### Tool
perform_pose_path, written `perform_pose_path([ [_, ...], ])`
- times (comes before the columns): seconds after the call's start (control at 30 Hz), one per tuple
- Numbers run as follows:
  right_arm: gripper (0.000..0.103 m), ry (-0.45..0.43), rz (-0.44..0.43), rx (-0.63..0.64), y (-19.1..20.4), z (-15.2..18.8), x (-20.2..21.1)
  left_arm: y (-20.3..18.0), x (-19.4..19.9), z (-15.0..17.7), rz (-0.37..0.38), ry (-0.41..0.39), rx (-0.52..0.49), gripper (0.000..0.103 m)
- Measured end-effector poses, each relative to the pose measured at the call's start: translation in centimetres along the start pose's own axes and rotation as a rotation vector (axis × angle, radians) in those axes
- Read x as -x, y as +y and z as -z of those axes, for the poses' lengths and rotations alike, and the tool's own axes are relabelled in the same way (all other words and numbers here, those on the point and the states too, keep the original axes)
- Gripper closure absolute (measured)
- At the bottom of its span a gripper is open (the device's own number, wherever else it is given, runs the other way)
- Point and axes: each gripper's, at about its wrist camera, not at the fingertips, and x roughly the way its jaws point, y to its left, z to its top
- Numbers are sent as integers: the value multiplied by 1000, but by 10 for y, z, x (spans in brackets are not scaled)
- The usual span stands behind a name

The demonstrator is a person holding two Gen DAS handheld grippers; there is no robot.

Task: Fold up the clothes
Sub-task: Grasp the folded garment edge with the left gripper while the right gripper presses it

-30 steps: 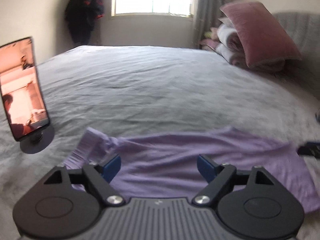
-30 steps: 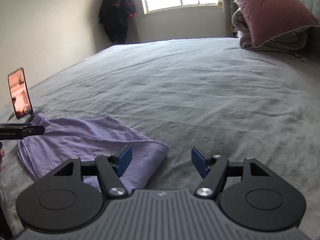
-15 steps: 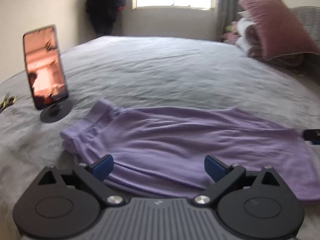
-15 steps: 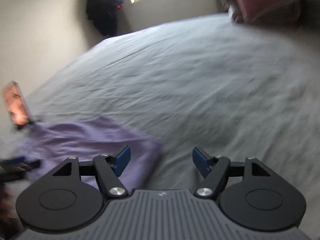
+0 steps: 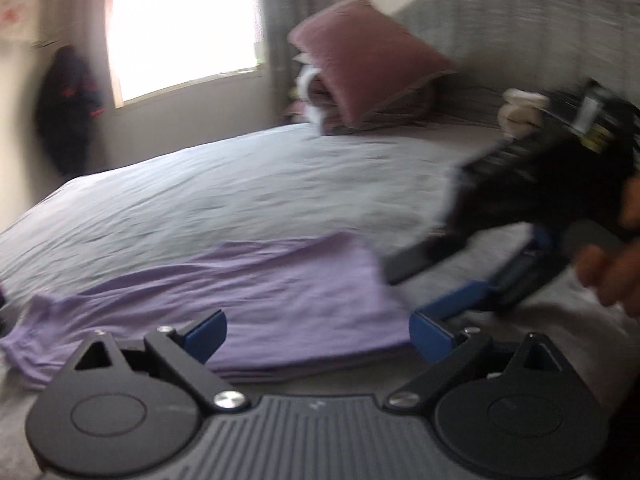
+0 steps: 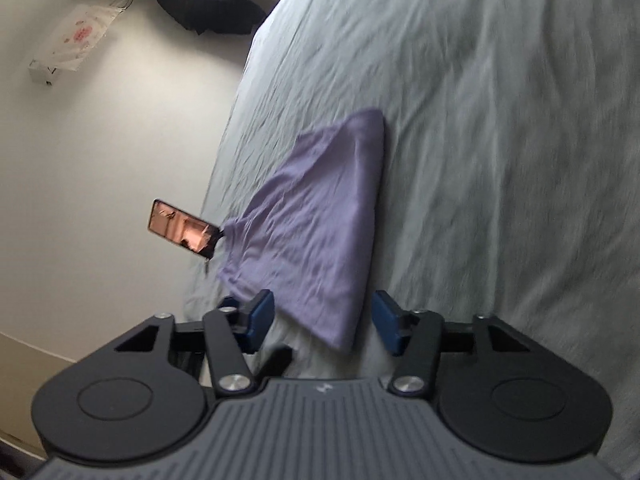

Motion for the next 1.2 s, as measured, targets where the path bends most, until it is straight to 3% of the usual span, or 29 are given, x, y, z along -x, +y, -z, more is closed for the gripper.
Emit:
perform_pose_path([
  [0.2,76,39,-9,-41,-5,-2,-9,-30,-4,7,14,1,-116,12],
  [0.3,82,44,-15,-71,-8,-4,-8,-37,-7,7,-10,-13,-169,18],
  [0.5,88,51,-41,-74,-5,-9,0,-55,-17,6,-73,-31,-336,36],
  [0.6,89,52,-68,-56,3,-11,3,-58,-21,2,-73,-18,-347,42],
  [0.7,89,49,-87,-52,9,-13,1,-55,-27,-2,-63,-5,-311,52],
  [0.83,84,48,-48,-81,6,-16,-5,-47,-37,-7,-77,32,-239,81],
  [0.93,77,47,-12,-111,2,-18,-9,-46,-40,-8,-84,45,-212,83],
  [1.07,68,36,0,-134,2,-25,-6,-53,-36,-3,-112,36,-262,86],
  [1.2,50,-27,54,-100,13,-31,4,-55,-33,2,-121,26,-271,88],
])
